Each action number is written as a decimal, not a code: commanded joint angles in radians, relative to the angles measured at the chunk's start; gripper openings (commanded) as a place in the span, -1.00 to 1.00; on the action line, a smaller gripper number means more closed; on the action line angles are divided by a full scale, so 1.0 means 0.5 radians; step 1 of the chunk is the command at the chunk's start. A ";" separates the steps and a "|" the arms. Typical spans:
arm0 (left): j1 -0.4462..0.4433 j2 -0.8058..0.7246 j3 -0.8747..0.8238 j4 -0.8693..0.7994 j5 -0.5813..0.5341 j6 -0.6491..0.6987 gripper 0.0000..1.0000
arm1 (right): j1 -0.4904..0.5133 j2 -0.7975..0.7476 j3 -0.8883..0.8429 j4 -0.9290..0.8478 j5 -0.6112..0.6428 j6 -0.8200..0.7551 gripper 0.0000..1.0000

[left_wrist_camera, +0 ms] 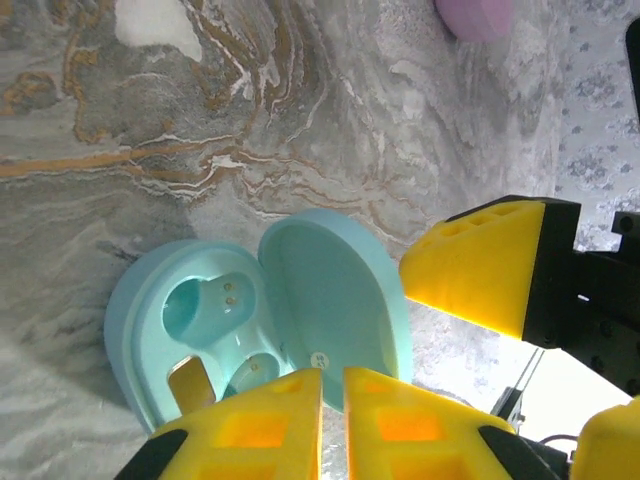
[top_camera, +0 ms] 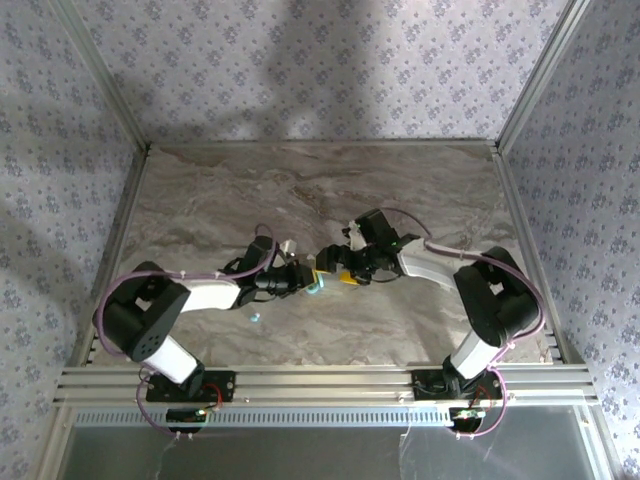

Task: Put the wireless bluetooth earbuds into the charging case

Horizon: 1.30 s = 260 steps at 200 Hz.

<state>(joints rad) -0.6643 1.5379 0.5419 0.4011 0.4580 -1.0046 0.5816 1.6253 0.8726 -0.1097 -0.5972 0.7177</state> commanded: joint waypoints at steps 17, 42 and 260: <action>-0.010 -0.299 0.114 -0.422 -0.131 0.160 -0.49 | -0.006 -0.241 -0.029 -0.282 0.197 -0.165 1.00; -0.001 -0.462 0.217 -0.728 -0.167 0.261 -0.36 | 0.000 -0.373 -0.049 -0.384 0.326 -0.268 1.00; 0.408 -0.945 0.331 -1.426 -0.345 0.730 1.00 | 0.682 -0.089 0.128 -0.326 1.176 -0.365 0.99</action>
<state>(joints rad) -0.4709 1.0500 0.7372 -0.3714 0.2901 -0.6369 0.9123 1.5299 0.9112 -0.3115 -0.0223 0.5442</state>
